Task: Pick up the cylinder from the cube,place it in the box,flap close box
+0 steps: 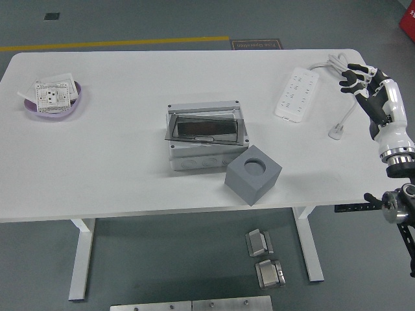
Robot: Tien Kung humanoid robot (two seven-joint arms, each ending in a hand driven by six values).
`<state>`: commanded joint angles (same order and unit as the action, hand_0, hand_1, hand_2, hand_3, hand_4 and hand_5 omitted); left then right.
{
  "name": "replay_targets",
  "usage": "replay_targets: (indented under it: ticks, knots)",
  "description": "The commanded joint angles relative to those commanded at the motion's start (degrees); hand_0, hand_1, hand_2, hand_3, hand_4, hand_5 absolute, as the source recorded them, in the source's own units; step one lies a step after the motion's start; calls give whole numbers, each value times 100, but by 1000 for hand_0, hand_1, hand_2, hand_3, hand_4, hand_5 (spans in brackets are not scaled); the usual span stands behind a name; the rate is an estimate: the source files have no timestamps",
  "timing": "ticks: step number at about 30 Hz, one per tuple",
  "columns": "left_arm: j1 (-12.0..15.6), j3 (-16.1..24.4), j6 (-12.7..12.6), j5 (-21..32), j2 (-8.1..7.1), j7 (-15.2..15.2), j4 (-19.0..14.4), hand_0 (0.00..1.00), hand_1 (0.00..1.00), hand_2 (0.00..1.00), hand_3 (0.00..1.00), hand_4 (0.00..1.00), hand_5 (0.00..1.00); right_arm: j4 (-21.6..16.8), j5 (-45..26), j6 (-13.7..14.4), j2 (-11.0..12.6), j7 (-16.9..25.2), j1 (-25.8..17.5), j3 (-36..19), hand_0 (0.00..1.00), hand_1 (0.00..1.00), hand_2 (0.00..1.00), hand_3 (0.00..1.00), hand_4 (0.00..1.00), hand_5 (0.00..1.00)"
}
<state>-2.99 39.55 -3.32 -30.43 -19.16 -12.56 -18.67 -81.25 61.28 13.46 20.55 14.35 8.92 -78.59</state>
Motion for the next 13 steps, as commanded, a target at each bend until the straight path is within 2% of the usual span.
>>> replay_targets:
  ticks: [13]
  knots:
    - [-21, -31, 2, 5, -17, 4, -2, 712, 689, 573, 767, 762, 324, -9, -42, 13, 31, 6, 0, -22, 580, 580, 633, 651, 875, 556]
